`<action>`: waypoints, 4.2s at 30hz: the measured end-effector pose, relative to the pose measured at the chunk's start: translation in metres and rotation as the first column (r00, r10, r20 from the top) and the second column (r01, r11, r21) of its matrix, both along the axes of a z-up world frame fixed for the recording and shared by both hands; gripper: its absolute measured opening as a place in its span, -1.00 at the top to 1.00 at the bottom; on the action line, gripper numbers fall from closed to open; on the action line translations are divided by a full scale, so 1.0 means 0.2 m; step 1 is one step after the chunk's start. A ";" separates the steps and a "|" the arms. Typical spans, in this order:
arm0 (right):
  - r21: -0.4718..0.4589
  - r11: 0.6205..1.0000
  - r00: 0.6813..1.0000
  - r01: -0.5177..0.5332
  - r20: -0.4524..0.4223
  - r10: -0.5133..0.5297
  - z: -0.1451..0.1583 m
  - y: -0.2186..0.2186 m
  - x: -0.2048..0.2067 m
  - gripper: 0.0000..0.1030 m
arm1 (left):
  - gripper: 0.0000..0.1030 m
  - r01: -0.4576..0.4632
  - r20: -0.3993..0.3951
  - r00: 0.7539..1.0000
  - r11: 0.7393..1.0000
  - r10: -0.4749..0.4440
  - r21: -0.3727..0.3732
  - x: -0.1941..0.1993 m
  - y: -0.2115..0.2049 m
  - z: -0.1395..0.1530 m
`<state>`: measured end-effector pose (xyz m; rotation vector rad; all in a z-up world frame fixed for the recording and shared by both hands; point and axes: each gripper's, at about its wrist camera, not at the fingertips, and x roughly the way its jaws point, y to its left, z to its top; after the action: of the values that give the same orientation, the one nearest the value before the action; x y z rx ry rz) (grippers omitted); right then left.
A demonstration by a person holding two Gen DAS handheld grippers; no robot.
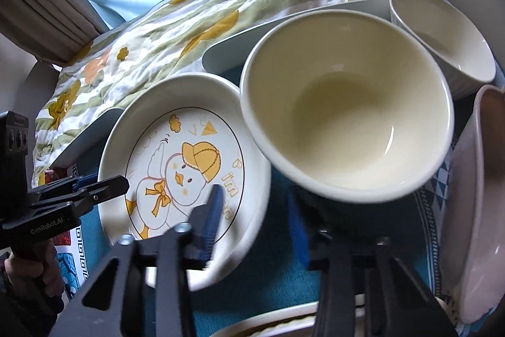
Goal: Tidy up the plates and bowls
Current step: 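Lift the small duck plate and carry it over the white plate stack, then lower the duck plate with both grippers onto the white plate stack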
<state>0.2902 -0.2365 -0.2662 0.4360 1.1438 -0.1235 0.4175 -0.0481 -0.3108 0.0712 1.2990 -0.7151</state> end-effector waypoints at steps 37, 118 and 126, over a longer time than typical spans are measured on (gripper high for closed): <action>-0.089 0.973 0.946 -0.211 0.232 0.226 0.56 -0.05 -0.41 0.74 | 0.71 -0.200 0.313 0.931 0.980 0.191 -0.001 -0.70 -0.02 0.72; -0.100 0.950 0.946 -0.297 0.103 0.307 0.18 -0.37 -0.96 0.74 | 0.64 -0.297 0.303 0.932 0.897 0.198 0.328 -1.41 -0.58 0.21; -0.109 0.951 0.949 -0.290 0.094 0.300 0.18 -0.36 -0.95 0.74 | 0.63 -0.289 0.321 0.931 0.890 0.175 0.353 -1.42 -0.60 0.21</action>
<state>0.1003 -0.3090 -0.2309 0.1811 1.0781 0.1068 0.1342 -0.1675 -0.2690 0.3281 1.1344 -0.2140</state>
